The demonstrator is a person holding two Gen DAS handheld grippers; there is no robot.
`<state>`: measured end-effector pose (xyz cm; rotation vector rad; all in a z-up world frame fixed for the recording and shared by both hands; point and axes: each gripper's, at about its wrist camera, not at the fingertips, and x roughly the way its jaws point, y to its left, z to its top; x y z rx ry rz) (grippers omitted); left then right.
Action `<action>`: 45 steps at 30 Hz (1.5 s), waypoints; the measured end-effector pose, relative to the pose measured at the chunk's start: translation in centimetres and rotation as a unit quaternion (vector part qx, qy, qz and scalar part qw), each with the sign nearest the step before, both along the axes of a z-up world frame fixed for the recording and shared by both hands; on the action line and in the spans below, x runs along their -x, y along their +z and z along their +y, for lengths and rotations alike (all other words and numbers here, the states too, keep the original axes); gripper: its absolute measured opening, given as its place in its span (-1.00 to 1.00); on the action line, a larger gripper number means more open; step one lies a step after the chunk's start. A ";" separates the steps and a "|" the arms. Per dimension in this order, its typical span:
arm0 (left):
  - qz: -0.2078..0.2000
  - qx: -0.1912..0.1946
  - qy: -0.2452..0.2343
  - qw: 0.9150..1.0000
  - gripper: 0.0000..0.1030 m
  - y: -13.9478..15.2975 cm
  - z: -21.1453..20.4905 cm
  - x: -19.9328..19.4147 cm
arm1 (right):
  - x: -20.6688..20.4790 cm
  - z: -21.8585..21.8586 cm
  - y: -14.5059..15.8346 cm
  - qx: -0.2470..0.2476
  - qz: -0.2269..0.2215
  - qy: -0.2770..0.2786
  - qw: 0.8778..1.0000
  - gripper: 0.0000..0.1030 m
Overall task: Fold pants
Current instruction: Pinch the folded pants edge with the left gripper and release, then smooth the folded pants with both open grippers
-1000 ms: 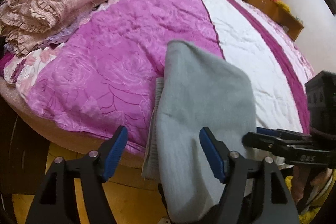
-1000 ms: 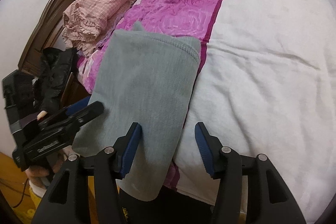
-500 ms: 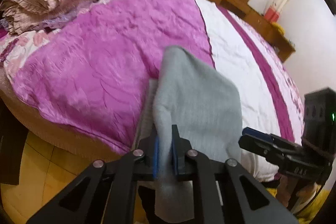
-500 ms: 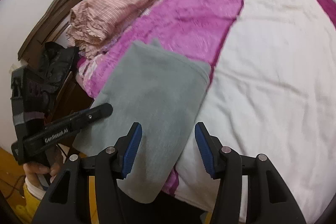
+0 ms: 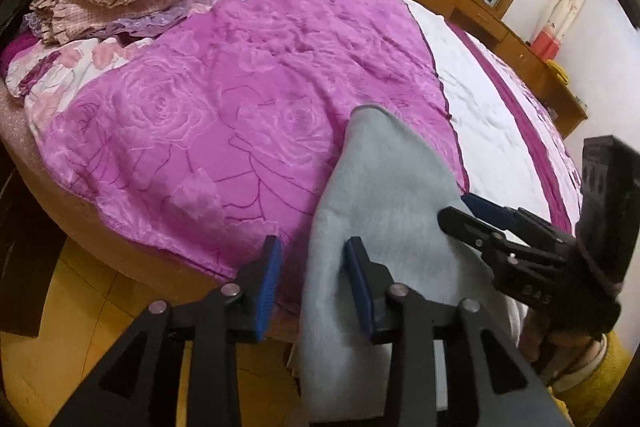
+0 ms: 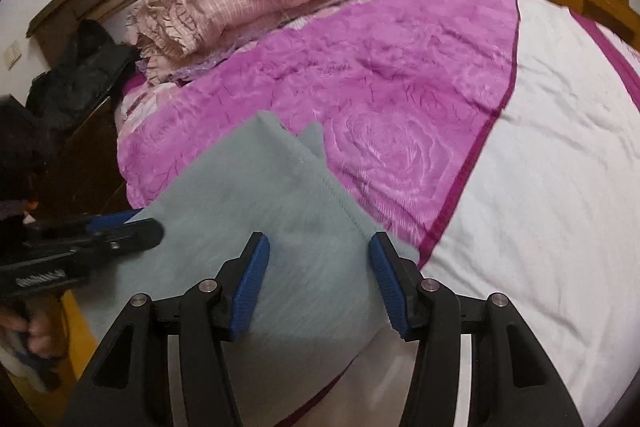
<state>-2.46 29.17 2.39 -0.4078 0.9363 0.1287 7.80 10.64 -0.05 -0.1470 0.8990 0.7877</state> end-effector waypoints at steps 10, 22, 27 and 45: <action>-0.005 -0.055 0.028 0.998 -0.34 2.7 -1.1 4.0 | 0.3 -2.0 1.6 -0.050 0.044 -0.043 0.997 -0.13; 0.018 -0.068 0.021 0.997 -0.22 2.9 -1.5 3.5 | 0.6 -4.0 1.8 -0.070 0.088 -0.056 0.992 -0.10; 0.007 -0.029 -0.023 0.999 0.01 3.8 -2.2 2.2 | 1.5 -6.6 1.3 -0.121 0.163 -0.067 0.977 -0.06; 0.052 0.003 -0.064 0.997 0.28 -0.6 -1.7 -0.9 | 1.4 -6.4 -4.2 -0.173 0.254 -0.060 0.950 0.19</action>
